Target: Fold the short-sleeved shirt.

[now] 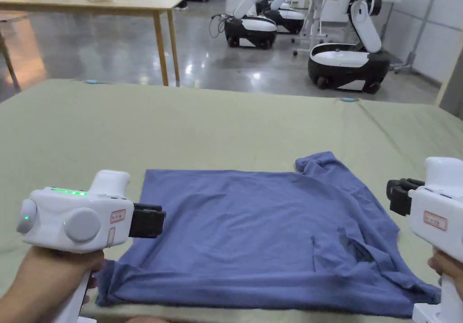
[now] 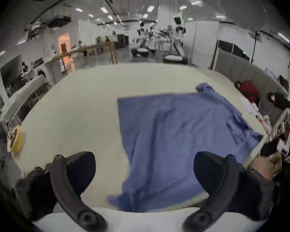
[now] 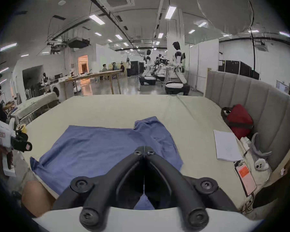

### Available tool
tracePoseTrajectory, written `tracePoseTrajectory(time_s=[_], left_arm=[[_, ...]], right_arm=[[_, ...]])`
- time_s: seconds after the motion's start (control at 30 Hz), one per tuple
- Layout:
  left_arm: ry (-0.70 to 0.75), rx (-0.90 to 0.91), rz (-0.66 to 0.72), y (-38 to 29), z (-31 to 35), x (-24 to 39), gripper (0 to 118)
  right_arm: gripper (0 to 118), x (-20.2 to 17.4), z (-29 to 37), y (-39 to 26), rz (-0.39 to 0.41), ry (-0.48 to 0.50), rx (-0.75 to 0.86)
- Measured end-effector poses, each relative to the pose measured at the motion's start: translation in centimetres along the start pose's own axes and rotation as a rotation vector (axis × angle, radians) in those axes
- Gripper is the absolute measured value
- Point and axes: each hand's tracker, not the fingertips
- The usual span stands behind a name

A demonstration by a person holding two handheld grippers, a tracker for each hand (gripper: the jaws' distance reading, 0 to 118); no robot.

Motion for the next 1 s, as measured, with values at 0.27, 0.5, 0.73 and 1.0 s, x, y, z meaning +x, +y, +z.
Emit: tracePoseTrajectory(time_s=[0.27,0.5,0.73,1.0], left_arm=[[-0.007,-0.182,0.027,-6.3,-1.1,-0.2,101],[-0.034,-0.265,-0.011,-8.8,-1.8,-0.2,11],[-0.034,-0.276,0.004,-7.7,-1.5,0.0,10],[-0.035,-0.272,0.020,-7.5,-1.3,0.7,10]], right_arm=[[1,1.3,-1.9,-3.8,-0.006,-0.005,-0.098],[19,4.1,-2.2,-6.7,-0.058,-0.047,-0.218],[99,7.6,-2.9,-9.5,0.005,-0.036,-0.418],[11,6.5,-2.7,-13.6,-0.019,0.046,-0.466]])
